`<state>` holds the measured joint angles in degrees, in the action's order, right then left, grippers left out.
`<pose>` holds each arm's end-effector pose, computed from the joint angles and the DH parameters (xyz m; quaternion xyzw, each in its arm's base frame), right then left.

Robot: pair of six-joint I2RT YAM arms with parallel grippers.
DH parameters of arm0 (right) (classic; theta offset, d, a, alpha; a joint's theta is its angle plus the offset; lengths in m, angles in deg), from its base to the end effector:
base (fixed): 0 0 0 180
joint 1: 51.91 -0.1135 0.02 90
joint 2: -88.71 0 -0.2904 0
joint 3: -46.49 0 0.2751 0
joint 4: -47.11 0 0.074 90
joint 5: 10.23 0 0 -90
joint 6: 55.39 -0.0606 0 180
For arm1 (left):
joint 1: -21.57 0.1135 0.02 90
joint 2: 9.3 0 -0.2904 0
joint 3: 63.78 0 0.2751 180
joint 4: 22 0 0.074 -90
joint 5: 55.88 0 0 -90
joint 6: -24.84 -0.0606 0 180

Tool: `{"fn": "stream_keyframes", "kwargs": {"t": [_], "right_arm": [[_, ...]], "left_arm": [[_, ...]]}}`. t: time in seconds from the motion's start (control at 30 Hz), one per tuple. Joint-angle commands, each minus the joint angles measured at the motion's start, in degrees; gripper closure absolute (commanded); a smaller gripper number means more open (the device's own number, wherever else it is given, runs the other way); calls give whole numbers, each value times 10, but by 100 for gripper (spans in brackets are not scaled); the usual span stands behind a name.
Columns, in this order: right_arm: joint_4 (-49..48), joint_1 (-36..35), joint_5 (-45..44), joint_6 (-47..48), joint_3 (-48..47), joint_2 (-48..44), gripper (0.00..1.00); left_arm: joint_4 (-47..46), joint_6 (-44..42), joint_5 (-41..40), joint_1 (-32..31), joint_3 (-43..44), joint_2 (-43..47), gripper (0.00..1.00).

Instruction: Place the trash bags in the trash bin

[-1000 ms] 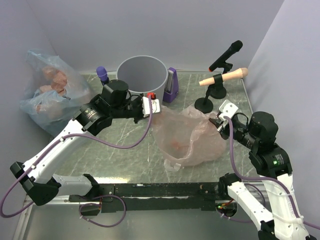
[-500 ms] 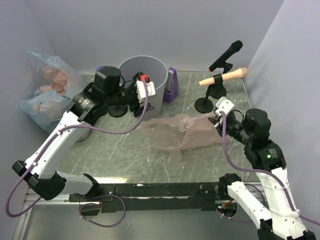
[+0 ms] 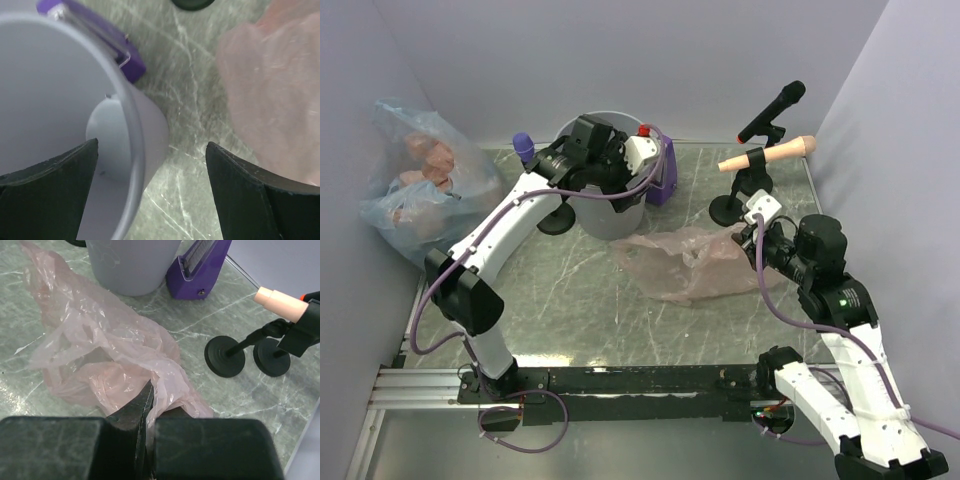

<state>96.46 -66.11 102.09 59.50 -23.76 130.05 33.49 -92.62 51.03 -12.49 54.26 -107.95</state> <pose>0.1540 0.0627 0.3929 -0.3736 0.7224 0.1061 0.5720 0.3462 -0.2553 0.4142 0.5082 0.7236 -0.1567 0.4400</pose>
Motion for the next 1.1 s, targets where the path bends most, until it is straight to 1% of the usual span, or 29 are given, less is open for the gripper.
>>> {"fn": "stream_keyframes", "kwargs": {"t": [0.0,0.13,0.3,0.37,0.53,0.67,0.77,0.87,0.97,1.07], "right_arm": [[-41,4,18,-21,-4,13,100],[-58,7,17,-28,3,15,100],[-57,16,15,-36,-4,21,100],[-52,22,15,-37,-15,25,100],[-21,34,12,-19,-50,28,100],[6,40,9,-9,-80,28,100],[17,44,5,-6,-95,30,100],[17,47,4,-3,-104,35,100],[10,48,-1,1,-108,42,100],[5,48,-2,0,-113,50,100]], "left_arm": [[-28,34,-28,6,34,15,8],[-27,8,-20,8,31,11,10],[-7,-10,-7,20,40,-9,22],[10,-19,-3,24,46,-17,27],[39,-31,16,26,49,-34,46],[71,-28,39,27,63,-48,56],[98,-29,59,27,72,-51,71],[118,-27,71,26,73,-44,83],[142,-39,79,24,66,-31,92],[155,-54,76,22,52,-10,96]]}}
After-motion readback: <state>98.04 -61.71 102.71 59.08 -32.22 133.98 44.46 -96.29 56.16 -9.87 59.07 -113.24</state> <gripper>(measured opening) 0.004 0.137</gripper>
